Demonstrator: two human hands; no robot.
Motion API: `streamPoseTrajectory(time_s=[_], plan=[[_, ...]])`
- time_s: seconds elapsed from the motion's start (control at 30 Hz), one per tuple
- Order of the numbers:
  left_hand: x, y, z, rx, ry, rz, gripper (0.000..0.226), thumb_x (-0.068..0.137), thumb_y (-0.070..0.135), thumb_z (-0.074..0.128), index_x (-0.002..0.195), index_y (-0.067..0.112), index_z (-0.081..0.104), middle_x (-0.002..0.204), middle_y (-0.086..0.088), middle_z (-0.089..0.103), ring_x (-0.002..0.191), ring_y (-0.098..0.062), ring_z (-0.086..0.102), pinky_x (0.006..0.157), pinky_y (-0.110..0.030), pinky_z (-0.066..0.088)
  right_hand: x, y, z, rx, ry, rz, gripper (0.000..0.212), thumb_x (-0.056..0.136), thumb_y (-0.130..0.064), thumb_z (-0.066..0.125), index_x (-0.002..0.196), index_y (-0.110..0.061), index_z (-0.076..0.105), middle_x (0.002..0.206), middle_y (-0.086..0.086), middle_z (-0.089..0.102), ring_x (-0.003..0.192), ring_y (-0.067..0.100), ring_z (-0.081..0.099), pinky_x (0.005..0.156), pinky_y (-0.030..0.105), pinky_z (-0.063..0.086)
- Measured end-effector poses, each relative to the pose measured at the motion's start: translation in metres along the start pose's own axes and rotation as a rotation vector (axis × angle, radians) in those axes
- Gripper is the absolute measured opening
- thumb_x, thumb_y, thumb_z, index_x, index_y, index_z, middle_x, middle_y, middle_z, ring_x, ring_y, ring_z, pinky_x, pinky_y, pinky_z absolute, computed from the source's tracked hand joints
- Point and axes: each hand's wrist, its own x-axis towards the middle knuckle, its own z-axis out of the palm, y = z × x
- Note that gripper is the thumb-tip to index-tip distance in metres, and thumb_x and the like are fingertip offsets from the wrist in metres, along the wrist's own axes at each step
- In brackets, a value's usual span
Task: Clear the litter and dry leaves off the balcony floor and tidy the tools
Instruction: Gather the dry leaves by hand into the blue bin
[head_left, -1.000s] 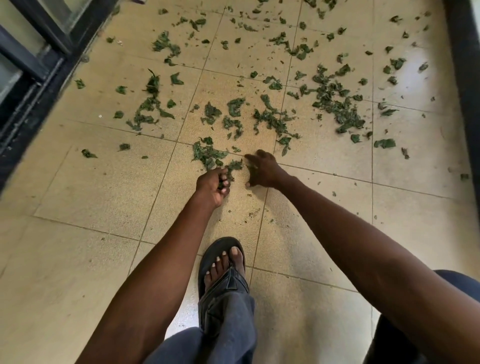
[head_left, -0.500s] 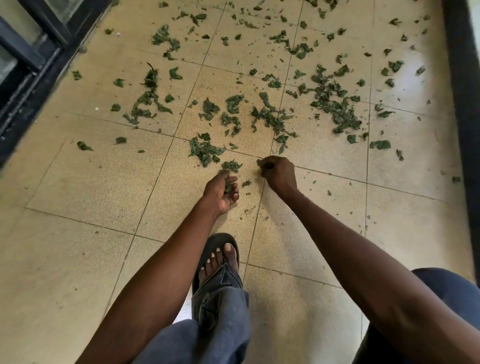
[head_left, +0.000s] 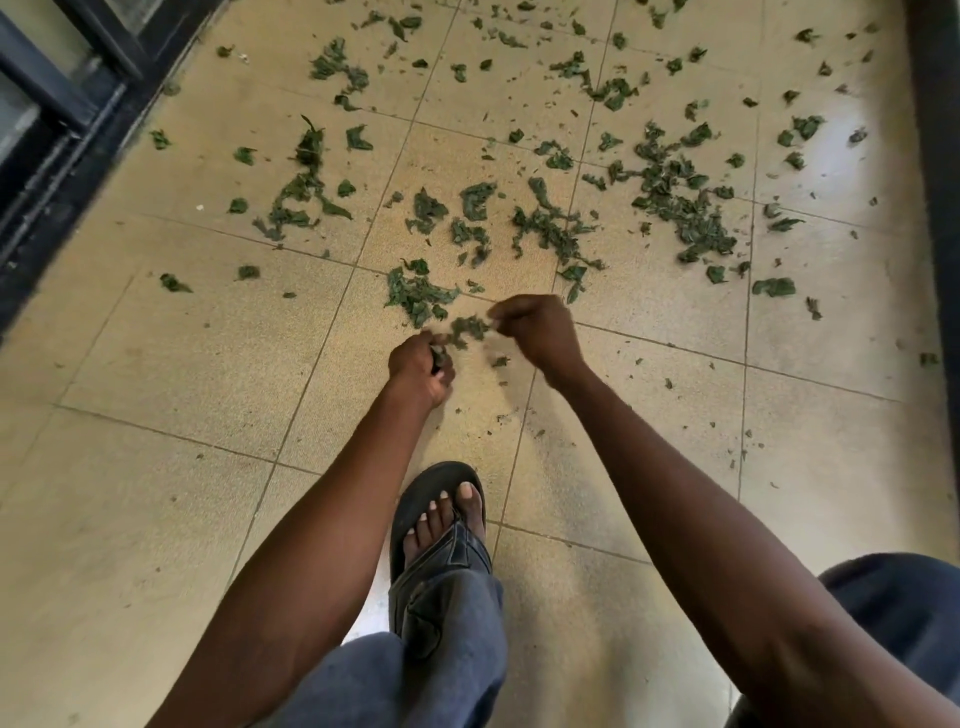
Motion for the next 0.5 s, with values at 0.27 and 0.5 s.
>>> streamPoseTrajectory(time_s=[0.27, 0.5], plan=[[0.0, 0.004, -0.023, -0.115, -0.074, 0.004, 0.028, 0.104, 0.021, 0.042, 0.082, 0.007, 0.053, 0.044, 0.004, 0.042, 0.03, -0.006, 0.032, 0.03, -0.014, 0.019, -0.032, 0.063, 0.028, -0.956, -0.306, -0.469, 0.031, 0.093, -0.001, 0.05, 0.122, -0.004, 0.061, 0.132, 0.014, 0.05, 0.12, 0.031, 0.048, 0.087, 0.037, 0.054], [-0.007, 0.009, -0.033, -0.138, -0.069, 0.021, 0.03, 0.105, 0.025, 0.042, 0.083, 0.009, 0.053, 0.062, 0.002, 0.039, 0.031, -0.006, 0.033, 0.03, -0.014, 0.019, 0.001, 0.043, 0.024, -0.501, 0.101, -0.183, 0.021, 0.092, 0.003, 0.052, 0.098, 0.0, 0.073, 0.101, 0.014, 0.07, 0.084, 0.025, 0.067, 0.078, 0.038, 0.057]])
